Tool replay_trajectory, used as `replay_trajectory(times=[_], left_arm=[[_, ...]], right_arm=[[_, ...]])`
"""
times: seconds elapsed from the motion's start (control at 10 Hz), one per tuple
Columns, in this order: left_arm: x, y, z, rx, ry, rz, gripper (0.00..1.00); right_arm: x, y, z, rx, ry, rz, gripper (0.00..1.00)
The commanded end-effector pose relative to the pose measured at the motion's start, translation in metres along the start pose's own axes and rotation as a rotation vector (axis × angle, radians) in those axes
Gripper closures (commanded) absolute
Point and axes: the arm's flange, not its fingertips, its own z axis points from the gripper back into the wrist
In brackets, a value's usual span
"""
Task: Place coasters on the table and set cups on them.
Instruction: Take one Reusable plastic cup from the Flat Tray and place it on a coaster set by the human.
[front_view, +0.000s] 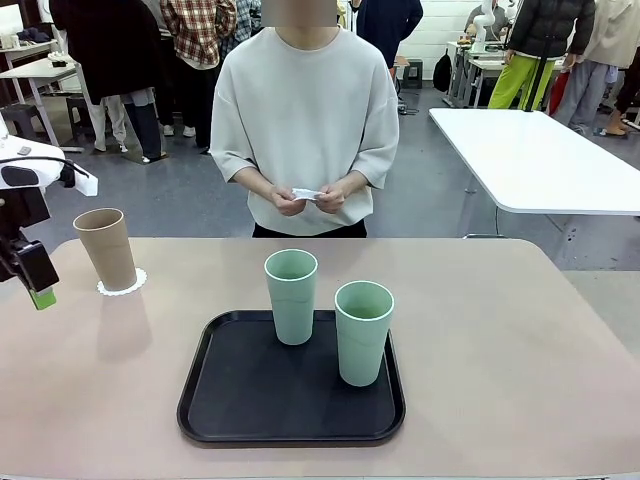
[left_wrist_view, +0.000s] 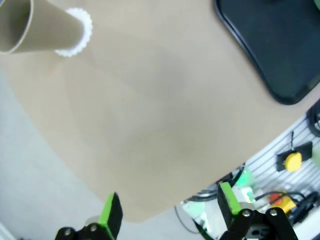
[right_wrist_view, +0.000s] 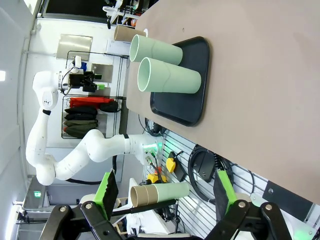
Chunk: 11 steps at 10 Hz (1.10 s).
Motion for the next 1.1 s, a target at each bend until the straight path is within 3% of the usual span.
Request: replay_trajectory(times=[0.0,0.2,0.3,0.5,0.6,0.7,1.0], left_arm=[[-0.001,0.001,-0.001,0.003,0.004,0.008,0.00],[0.017,0.071,-0.022,-0.770,-0.307,-0.018,0.00],[0.011,0.086,-0.041,-0.926,-0.366,-0.013,0.00],[-0.009,0.119,-0.043,-1.029,-0.451,0.051,0.00],[-0.028,0.138,-0.040,-1.132,-0.535,0.067,0.00],[-0.048,0.157,-0.042,-1.219,-0.556,0.128,0.00],[-0.093,0.189,-0.033,-1.180,-0.542,0.291,0.00]], right_arm=[[0.002,0.000,0.000,0.023,-0.009,0.018,0.00],[0.002,0.000,0.000,0.023,-0.009,0.018,0.00],[0.002,0.000,0.000,0.023,-0.009,0.018,0.00],[0.002,0.000,0.000,0.023,-0.009,0.018,0.00],[0.002,0.000,0.000,0.023,-0.009,0.018,0.00],[0.002,0.000,0.000,0.023,-0.009,0.018,0.00],[0.002,0.000,0.000,0.023,-0.009,0.018,0.00]])
